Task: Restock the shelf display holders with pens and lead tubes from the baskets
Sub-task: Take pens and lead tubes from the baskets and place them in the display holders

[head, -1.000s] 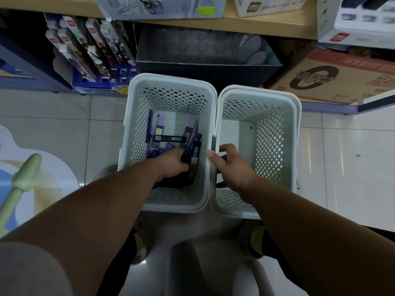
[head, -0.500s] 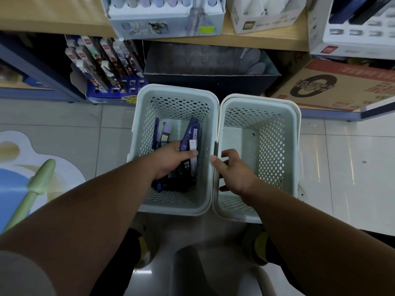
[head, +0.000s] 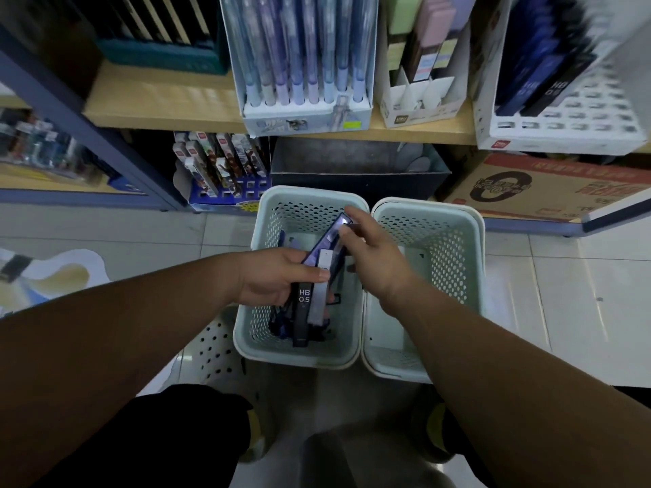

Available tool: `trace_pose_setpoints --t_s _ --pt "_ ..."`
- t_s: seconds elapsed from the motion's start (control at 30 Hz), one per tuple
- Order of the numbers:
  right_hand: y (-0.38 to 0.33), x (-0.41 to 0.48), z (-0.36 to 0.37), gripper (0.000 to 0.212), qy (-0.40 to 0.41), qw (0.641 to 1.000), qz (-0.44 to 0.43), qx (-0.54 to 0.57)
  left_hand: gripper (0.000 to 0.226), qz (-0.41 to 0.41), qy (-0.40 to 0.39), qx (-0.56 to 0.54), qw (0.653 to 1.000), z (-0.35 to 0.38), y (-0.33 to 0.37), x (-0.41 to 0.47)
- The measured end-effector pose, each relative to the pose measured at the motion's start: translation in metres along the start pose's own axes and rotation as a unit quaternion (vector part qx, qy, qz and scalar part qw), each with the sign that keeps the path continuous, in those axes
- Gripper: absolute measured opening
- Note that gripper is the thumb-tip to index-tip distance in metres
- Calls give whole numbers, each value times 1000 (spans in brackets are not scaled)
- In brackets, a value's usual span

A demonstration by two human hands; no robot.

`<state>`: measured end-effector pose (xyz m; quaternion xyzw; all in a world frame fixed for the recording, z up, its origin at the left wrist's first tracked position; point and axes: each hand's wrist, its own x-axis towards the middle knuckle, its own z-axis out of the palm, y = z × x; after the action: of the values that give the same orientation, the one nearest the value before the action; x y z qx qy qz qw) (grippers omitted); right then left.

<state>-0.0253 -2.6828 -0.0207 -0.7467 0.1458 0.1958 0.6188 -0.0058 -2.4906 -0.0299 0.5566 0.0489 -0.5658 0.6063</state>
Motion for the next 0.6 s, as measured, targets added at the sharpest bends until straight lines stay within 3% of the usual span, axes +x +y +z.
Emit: trace_pose_setpoints --t_s 0.2,0.43,0.6 --pt "-10 -4 3 24 45 997 27 54 12 56 36 -79 995 14 6 4" --pt "-21 -4 13 30 -3 997 26 73 25 69 48 -79 993 4 12 -6" --pt "-22 7 37 37 -70 997 33 28 25 64 82 -56 993 -26 10 -36"
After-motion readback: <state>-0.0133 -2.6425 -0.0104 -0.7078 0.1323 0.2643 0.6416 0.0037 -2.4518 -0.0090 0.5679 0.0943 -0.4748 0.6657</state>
